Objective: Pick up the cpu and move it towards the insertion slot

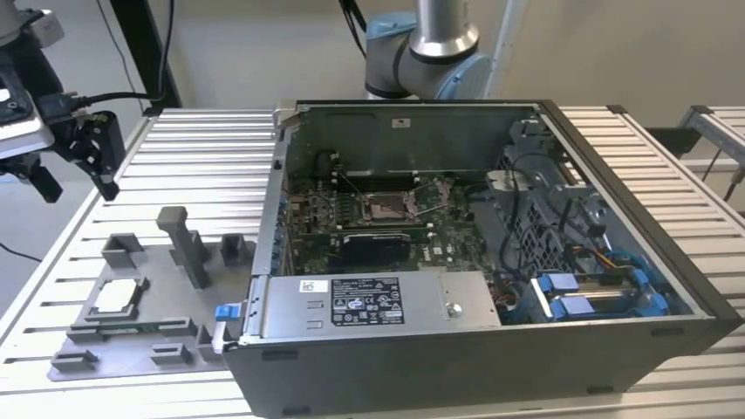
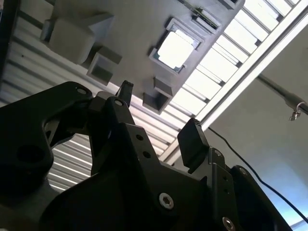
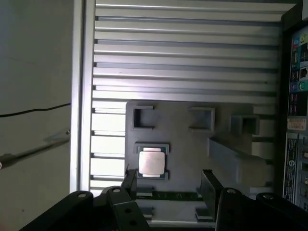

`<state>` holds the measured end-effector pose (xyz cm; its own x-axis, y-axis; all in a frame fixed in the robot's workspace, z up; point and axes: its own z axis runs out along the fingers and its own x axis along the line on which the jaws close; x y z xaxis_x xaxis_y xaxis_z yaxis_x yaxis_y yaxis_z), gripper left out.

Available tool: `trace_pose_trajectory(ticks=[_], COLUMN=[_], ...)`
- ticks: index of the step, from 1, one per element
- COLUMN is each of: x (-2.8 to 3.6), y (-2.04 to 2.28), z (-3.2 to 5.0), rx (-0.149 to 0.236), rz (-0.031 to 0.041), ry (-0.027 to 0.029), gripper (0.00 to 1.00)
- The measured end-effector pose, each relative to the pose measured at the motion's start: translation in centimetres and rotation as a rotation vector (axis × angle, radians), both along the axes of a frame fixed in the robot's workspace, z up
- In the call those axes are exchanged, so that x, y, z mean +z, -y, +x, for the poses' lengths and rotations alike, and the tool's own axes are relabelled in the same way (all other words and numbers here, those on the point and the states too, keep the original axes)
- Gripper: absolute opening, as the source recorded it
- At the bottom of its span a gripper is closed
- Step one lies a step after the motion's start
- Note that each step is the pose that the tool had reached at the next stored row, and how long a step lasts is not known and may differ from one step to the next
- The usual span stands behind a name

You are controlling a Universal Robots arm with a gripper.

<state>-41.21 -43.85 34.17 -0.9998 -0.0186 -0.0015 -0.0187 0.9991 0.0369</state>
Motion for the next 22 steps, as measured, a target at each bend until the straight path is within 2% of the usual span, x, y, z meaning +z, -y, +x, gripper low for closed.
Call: trace_pose_trajectory(ticks=[8, 22], x=[-0.65, -1.04], y=[-0.02, -0.03], z=[0.0, -0.01], rx=[0.0, 0.0], rz=[-0.0011, -0.0012], ry=[-0.0001, 0.0001], gripper=[1.0, 1.0])
